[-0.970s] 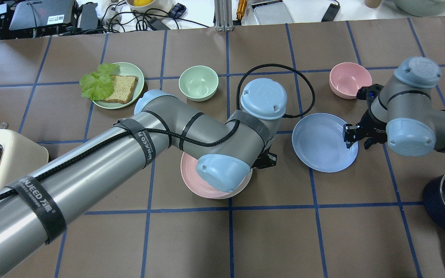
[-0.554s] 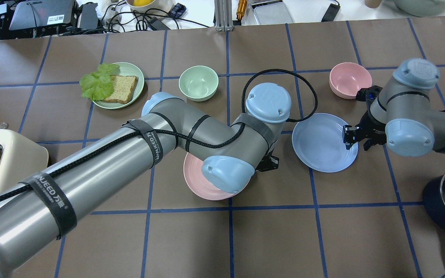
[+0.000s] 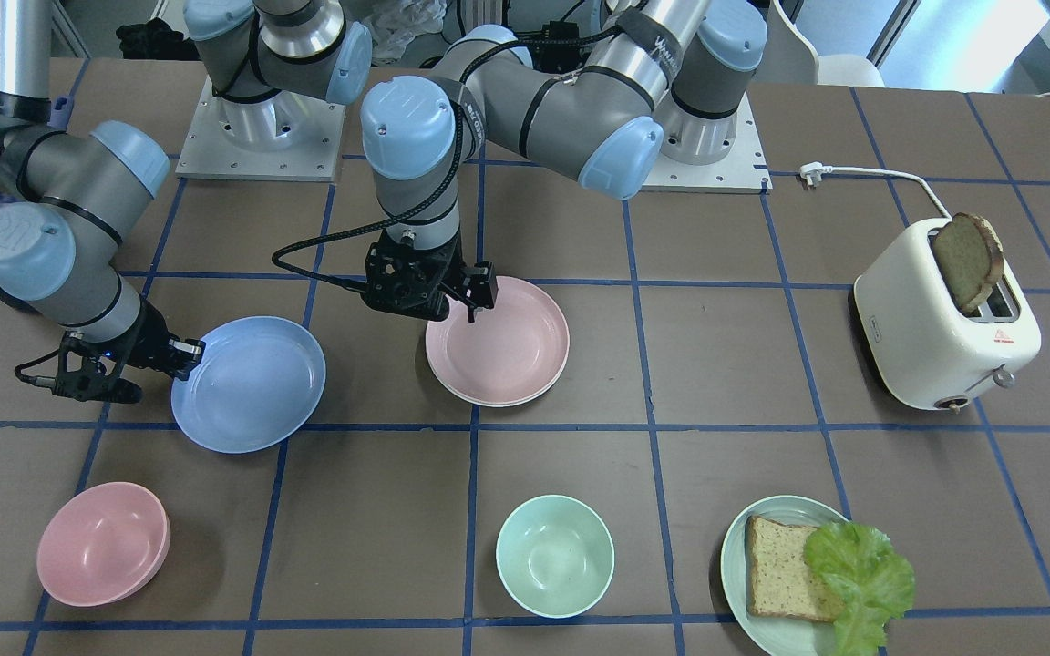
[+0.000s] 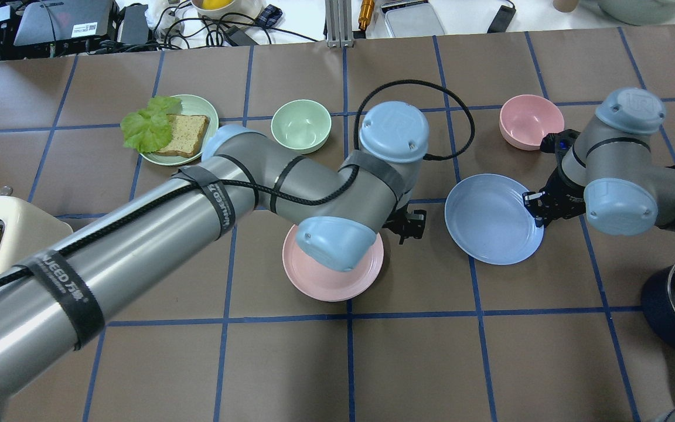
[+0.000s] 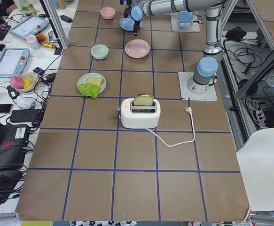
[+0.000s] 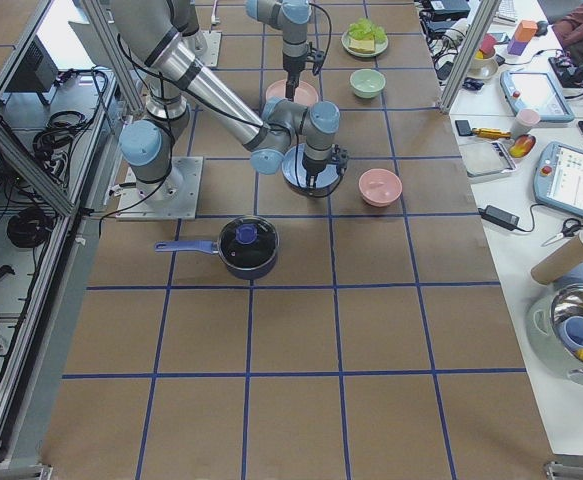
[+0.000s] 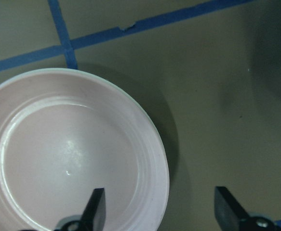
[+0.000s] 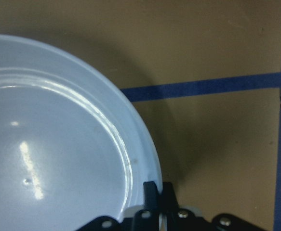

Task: Stack three plates with pink and blue
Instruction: 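Open the left gripper and withdraw it while the right gripper lifts the light-blue plate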

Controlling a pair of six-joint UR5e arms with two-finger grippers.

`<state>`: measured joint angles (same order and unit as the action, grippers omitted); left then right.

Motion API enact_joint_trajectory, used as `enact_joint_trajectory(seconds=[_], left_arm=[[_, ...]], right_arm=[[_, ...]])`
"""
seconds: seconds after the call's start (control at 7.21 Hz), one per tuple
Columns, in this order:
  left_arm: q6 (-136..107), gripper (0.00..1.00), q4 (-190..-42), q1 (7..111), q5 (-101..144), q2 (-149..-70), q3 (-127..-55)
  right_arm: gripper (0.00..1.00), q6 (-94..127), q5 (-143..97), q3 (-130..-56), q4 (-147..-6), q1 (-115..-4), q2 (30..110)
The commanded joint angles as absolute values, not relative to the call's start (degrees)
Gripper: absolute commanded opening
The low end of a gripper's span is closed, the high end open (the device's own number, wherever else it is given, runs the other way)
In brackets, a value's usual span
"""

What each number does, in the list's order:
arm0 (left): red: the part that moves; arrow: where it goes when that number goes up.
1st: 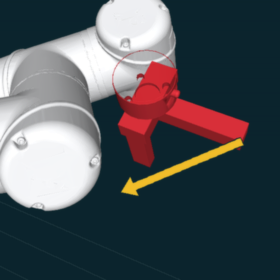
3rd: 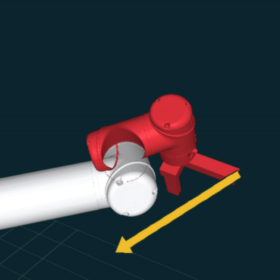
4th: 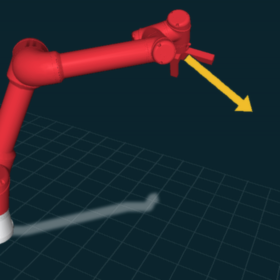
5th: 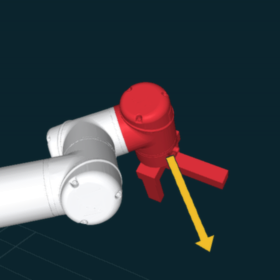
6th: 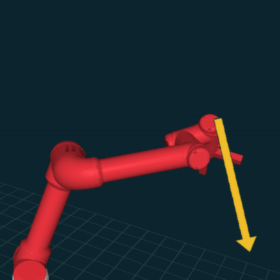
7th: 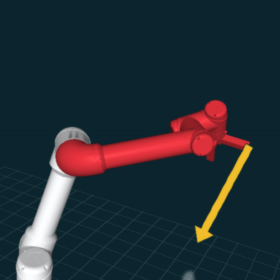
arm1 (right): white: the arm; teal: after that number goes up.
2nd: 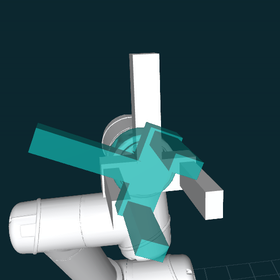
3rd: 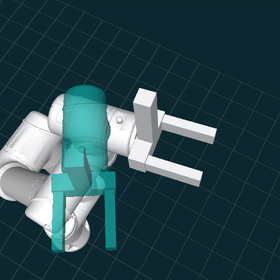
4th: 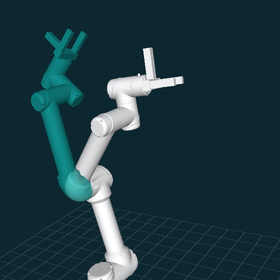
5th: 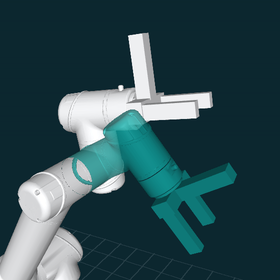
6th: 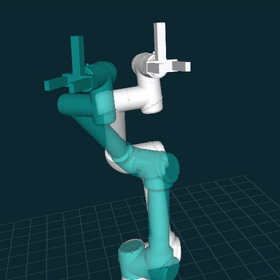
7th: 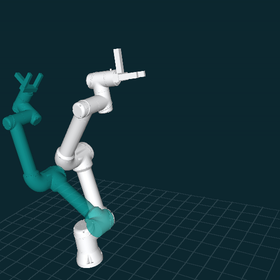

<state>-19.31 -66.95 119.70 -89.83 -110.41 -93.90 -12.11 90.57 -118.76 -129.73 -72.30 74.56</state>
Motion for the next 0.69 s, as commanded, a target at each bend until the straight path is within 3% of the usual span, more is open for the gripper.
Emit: enact_joint_trajectory(seconds=[0.0,0.55], left_arm=[[-14.1,1.0,-80.3,112.2,-88.3,-106.1,-87.7],[-9.7,1.0,-91.6,99.3,-85.9,-98.4,-86.7]], right_arm=[[0.0,-12.0,91.1,-118.1,-129.8,-72.3,75.4],[0.0,-9.2,90.2,-111.3,-121.1,-76.1,79.4]])
